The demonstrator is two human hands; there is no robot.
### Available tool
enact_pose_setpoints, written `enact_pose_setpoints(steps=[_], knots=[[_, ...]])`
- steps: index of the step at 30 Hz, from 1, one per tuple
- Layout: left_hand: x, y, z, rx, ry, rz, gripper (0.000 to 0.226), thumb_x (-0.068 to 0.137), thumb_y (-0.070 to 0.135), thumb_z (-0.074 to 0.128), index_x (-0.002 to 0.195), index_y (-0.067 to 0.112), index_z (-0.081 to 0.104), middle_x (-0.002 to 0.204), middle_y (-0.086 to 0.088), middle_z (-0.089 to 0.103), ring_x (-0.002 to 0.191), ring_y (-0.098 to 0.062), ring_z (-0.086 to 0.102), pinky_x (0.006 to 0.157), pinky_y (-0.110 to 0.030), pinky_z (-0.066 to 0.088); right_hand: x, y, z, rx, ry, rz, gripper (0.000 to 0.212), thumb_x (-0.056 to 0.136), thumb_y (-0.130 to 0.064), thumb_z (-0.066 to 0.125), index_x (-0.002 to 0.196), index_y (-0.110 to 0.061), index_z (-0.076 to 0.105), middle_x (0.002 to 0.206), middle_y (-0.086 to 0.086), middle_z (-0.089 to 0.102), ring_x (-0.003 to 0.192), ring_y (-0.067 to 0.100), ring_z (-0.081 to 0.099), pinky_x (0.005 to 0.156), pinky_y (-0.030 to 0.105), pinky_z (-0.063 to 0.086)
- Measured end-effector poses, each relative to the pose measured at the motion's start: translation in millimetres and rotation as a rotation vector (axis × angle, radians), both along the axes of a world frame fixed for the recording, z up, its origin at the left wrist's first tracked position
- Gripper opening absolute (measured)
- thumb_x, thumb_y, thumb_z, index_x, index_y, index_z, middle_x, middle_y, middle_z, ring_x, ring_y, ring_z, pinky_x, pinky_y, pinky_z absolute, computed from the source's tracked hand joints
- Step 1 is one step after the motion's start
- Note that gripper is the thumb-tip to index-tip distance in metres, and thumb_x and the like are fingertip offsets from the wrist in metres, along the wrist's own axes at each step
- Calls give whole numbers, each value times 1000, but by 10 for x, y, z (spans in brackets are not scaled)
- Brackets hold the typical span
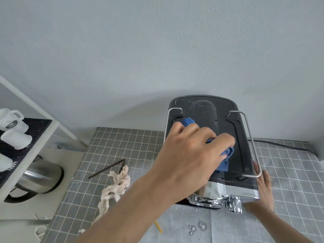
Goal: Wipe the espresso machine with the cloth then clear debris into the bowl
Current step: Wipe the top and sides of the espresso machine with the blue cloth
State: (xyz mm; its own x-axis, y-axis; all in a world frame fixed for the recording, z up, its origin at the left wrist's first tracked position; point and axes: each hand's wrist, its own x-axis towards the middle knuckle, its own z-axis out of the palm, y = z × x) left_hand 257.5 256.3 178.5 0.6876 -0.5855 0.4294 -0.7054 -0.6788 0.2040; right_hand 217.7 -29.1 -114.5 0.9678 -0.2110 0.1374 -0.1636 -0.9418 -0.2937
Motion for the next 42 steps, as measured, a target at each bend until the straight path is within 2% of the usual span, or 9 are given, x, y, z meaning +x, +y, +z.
enact_pose_setpoints(steps=[3, 7, 12, 14, 18, 22, 27, 33, 42], knots=[[101, -193, -102, 8, -56, 18, 17, 104, 32, 57, 106, 27, 72, 91, 2, 66, 80, -26, 54, 78, -45, 41, 29, -33, 20, -61, 138, -21, 116, 65, 6, 83, 163, -23, 28, 171, -18, -19, 159, 8, -17, 126, 63, 21], [186, -157, 65, -31, 38, -5, 17, 102, 35, 60, 111, 25, 71, 92, 2, 64, 82, -23, 57, 72, -44, 53, 47, -105, -74, -97, 254, 4, 93, 88, -20, 74, 166, -23, 23, 174, -8, -10, 163, 21, 0, 129, 55, 13], [311, 106, 570, -181, 41, 116, 23, 103, 41, 55, 120, 34, 68, 101, 4, 65, 86, -21, 67, 73, -43, 59, 20, 161, 513, 127, 312, -40, 86, 105, -17, 55, 144, -35, -20, 158, -12, -22, 147, 9, -23, 129, 40, -13], [315, 282, 659, -179, 46, 182, 25, 102, 43, 51, 121, 41, 67, 102, 7, 64, 88, -21, 67, 76, -44, 57, 58, 125, 518, 93, 267, -16, 84, 105, -25, 52, 157, -30, -14, 170, -6, -13, 157, 15, -17, 131, 48, -7], [236, 489, 591, -114, 93, 300, 20, 102, 47, 56, 117, 50, 68, 100, 12, 63, 89, -17, 66, 75, -41, 56, 112, 97, 648, 33, 471, -30, 81, 102, -24, 45, 166, -20, -6, 176, 3, -1, 162, 25, -4, 131, 54, 2], [106, 491, 504, -64, 216, 348, 23, 98, 53, 58, 119, 49, 68, 101, 13, 58, 89, -15, 62, 75, -36, 54, 105, 177, 1018, 89, 318, -41, 75, 97, -52, 19, 165, -20, 19, 175, 4, 13, 162, 28, 7, 130, 58, 11], [26, 378, 409, -25, 404, 293, 40, 96, 51, 64, 135, 42, 61, 115, 11, 51, 109, -13, 53, 88, -33, 47, 153, 276, 1736, 116, 144, -21, 69, 102, -58, 22, 159, -23, 37, 173, 2, 23, 161, 28, 14, 129, 57, 15], [21, 338, 391, 136, 493, 283, 54, 96, 40, 66, 148, 36, 50, 128, 4, 50, 120, -20, 49, 89, -30, 43, 123, 368, 2423, 145, 24, 25, 58, 108, -54, 35, 157, -25, 43, 173, -1, 24, 162, 23, 12, 129, 53, 15], [-153, 696, 490, 42, 443, 512, 41, 99, 21, 56, 137, 36, 62, 111, -4, 56, 100, -26, 61, 85, -38, 52, -50, 898, 2851, 159, 38, 205, 61, 109, -56, 27, 161, -26, 33, 175, -2, 16, 162, 22, 6, 131, 51, 11]])
